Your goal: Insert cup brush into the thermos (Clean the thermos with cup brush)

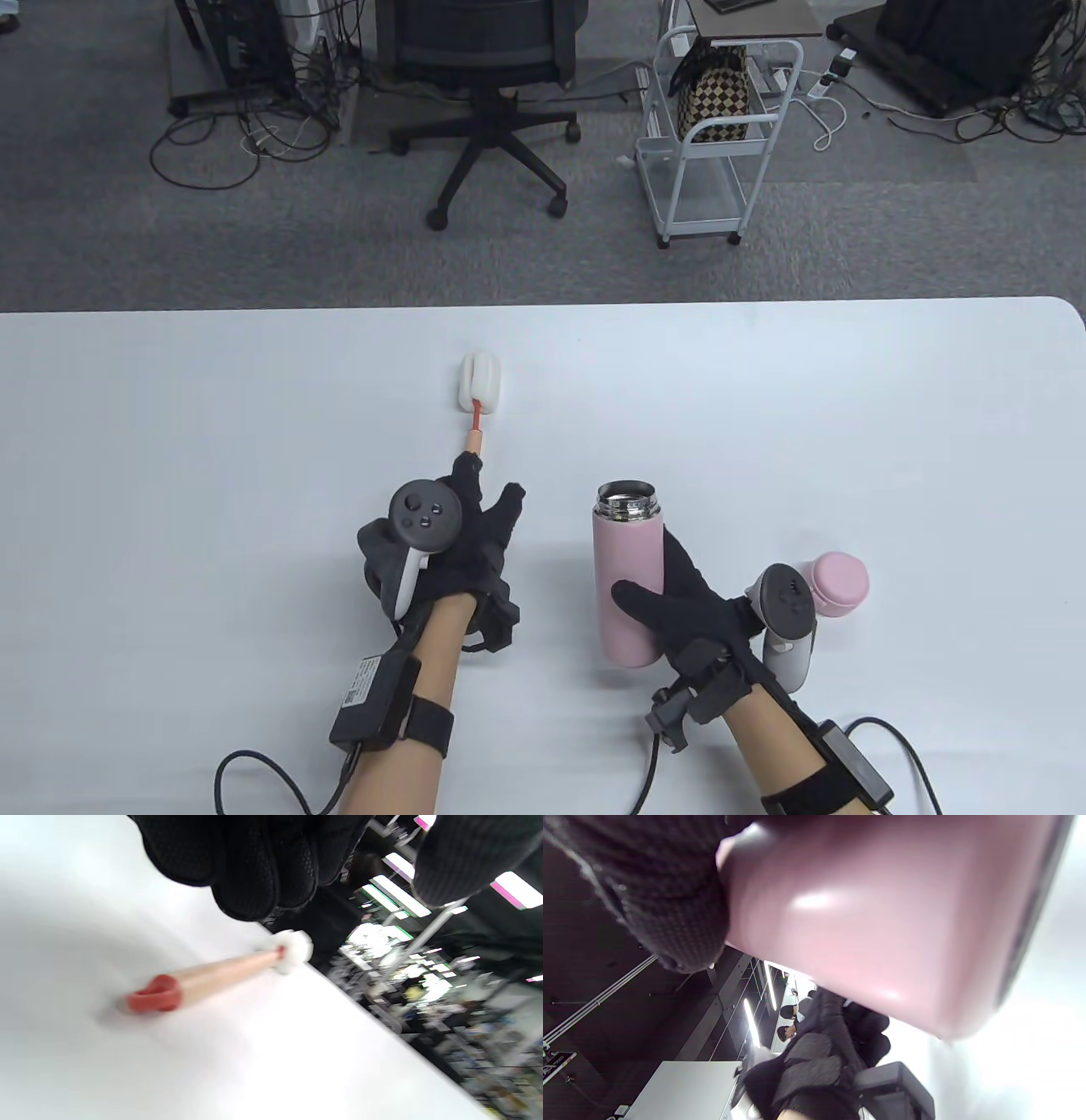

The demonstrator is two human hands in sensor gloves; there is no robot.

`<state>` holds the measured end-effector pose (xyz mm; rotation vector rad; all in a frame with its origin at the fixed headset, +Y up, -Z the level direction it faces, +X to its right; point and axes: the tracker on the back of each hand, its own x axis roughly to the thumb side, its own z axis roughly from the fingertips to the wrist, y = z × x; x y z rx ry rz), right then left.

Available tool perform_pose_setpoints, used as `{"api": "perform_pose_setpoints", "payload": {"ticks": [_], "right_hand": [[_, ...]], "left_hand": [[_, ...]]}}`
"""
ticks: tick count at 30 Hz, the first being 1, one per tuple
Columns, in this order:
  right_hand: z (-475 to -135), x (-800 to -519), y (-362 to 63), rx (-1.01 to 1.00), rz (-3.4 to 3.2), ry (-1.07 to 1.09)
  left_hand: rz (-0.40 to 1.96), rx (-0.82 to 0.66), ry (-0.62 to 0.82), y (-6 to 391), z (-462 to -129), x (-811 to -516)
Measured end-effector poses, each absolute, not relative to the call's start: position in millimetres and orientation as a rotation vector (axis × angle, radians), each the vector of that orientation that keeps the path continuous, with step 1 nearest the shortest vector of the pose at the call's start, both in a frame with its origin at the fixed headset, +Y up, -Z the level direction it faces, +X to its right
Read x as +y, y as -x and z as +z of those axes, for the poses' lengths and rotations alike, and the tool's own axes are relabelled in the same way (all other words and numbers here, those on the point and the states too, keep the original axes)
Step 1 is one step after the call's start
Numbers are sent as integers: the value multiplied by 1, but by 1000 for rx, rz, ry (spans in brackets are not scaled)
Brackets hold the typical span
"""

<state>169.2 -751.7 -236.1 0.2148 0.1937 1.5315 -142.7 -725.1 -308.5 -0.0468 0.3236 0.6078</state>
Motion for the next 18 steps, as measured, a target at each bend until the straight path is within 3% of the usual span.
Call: {"api": "perform_pose_setpoints", "payload": {"ticks": [7,15,18], "right_hand": [[-242,-753,-184,170,1514,-155],[-247,-756,-189,176,1517,-126],[-247,-756,-190,179,1515,-126]], "left_hand": [[312,450,122,133,-348,-742],[186,563,257,121,-373,-757],[107,572,231,117,-375,-760]]}}
